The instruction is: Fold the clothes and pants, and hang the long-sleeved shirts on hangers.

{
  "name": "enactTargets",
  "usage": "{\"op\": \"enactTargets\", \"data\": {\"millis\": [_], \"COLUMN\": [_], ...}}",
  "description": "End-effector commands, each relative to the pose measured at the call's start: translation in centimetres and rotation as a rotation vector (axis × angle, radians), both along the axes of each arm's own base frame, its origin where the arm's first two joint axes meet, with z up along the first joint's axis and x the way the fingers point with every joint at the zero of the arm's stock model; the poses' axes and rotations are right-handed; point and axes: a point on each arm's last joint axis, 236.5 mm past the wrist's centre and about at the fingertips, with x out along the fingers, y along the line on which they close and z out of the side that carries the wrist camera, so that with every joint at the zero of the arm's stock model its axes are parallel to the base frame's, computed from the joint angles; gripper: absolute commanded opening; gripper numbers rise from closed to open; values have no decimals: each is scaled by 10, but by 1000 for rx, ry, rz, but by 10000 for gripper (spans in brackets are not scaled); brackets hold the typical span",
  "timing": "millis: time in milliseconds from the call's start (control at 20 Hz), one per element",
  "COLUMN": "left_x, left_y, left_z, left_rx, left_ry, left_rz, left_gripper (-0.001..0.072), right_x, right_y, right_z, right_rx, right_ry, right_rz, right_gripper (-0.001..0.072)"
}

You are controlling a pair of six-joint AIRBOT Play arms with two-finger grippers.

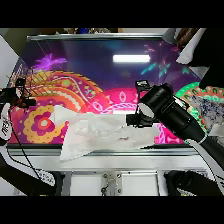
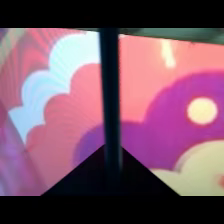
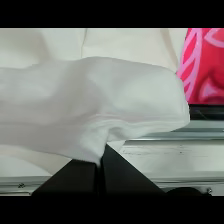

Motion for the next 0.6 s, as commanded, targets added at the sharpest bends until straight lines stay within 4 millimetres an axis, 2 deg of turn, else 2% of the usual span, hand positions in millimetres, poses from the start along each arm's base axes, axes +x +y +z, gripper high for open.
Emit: {"op": "enactTargets", "data": {"millis": [0, 200, 400, 550], "left_x": [3, 10, 17, 17], "left_y": [-2, -16, -40, -62], "left_z": [24, 87, 158, 201], "left_rx": [17, 55, 98, 117], "left_ry": [-31, -115, -238, -307], "left_rz": [-4, -28, -72, -109], "left_gripper": [12, 12, 12, 12], "right_x": [0, 0, 0, 0], "right_y": [0, 0, 0, 0], "right_z": [0, 0, 0, 0], "right_rx": [-1, -1, -1, -1], "right_ry": [1, 1, 1, 1], "right_rz": [1, 1, 1, 1], "right_gripper": [14, 14, 14, 13]}}
